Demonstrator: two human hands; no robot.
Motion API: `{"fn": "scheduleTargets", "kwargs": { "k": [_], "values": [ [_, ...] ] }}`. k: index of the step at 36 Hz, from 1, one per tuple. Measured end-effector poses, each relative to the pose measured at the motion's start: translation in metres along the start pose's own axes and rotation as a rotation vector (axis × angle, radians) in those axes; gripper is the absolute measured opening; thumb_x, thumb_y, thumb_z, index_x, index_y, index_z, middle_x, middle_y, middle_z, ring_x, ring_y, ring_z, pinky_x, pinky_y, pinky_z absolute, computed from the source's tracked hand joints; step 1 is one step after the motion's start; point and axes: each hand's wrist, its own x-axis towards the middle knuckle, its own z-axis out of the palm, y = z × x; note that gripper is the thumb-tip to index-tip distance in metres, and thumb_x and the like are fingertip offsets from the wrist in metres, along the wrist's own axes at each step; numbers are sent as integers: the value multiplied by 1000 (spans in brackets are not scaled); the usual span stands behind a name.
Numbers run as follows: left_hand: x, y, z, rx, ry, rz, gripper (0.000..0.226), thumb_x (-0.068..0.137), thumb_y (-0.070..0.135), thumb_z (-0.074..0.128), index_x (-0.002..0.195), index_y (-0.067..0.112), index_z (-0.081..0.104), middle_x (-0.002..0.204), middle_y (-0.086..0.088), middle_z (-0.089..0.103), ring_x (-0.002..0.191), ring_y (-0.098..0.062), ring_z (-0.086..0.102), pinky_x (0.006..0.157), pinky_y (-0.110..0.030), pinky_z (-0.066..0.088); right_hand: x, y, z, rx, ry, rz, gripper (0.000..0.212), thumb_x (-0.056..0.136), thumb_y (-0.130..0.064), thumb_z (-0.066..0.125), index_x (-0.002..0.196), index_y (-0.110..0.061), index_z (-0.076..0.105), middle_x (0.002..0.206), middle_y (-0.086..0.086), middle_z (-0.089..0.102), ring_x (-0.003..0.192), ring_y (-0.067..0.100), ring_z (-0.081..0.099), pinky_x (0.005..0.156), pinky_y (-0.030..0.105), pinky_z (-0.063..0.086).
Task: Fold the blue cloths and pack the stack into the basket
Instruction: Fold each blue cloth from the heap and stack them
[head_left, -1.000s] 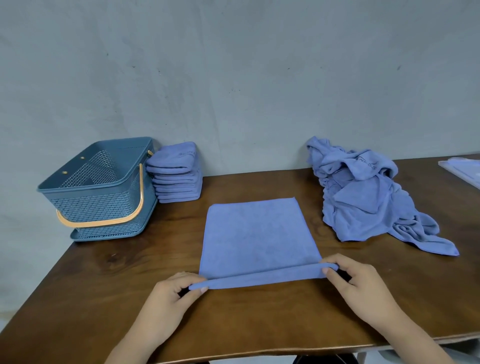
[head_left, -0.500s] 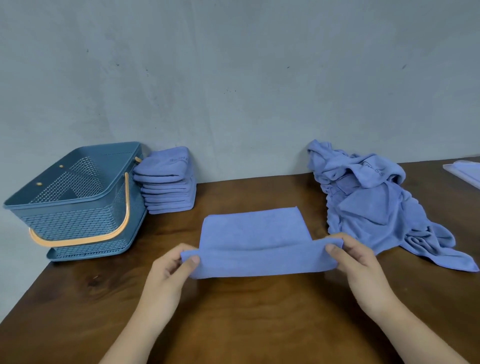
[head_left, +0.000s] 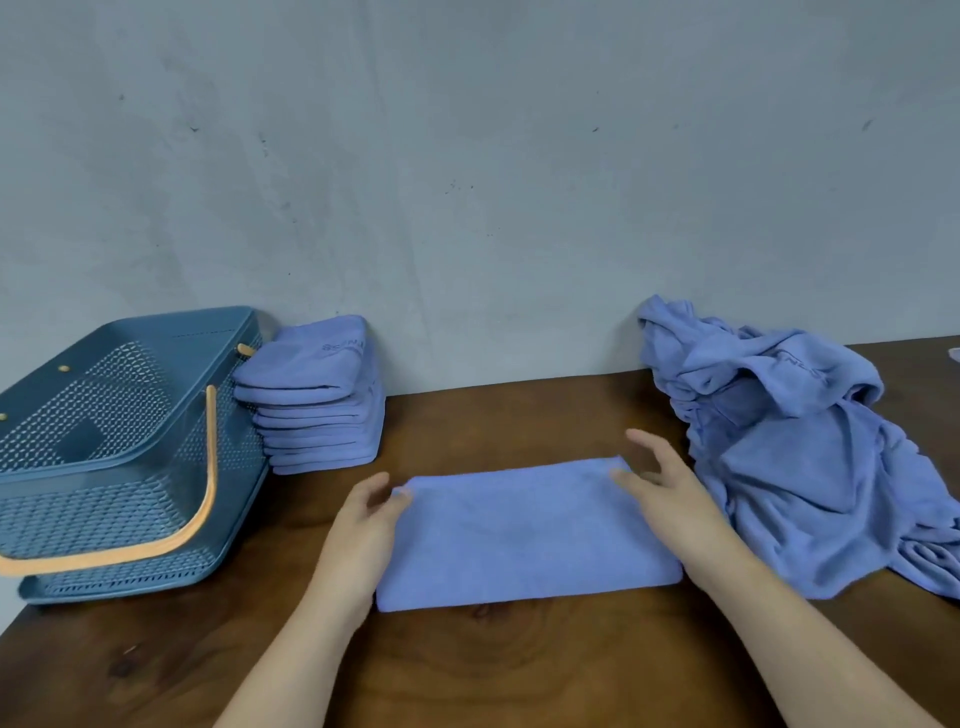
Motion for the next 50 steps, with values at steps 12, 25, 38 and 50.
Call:
{"fn": "scheduleTargets", "kwargs": {
  "k": [12, 25, 38, 50],
  "values": [
    [9, -24, 7, 267, 29, 205, 46, 102, 5, 57, 118, 47, 70, 105, 19, 69, 73, 2, 56, 65, -9, 44, 4, 25, 4, -304, 78, -128, 39, 104, -16, 53, 121, -49, 65, 74, -7, 67, 63, 12, 64, 62, 36, 54],
    [-9, -11, 6, 462, -31, 304, 57, 104, 24, 60, 150, 53, 46, 148, 34, 45, 105, 32, 45, 85, -3, 38, -13, 5, 11, -672, 39, -118, 49, 102, -44, 45, 151, -47, 43, 143, -21, 50, 95, 2, 56, 78, 28, 40],
    [-10, -12, 0, 879, -101, 371, 73, 99, 57, 62, 163, 44, 30, 169, 27, 22, 153, -2, 31, 120, -24, 32, -30, 4, 22, -1143, 33, -153, 50, 104, -57, 32, 151, -40, 34, 148, -11, 34, 61, 18, 58, 57, 30, 56],
    [-23, -5, 18, 1221, 135, 579, 75, 99, 60, 55, 164, 30, 33, 175, 3, 18, 141, -19, 48, 96, -28, 55, -40, -6, 27, -1224, 232, -397, 56, 93, -43, 72, 144, -24, 63, 142, 10, 59, 102, 33, 64, 64, 42, 51]
  ]
}}
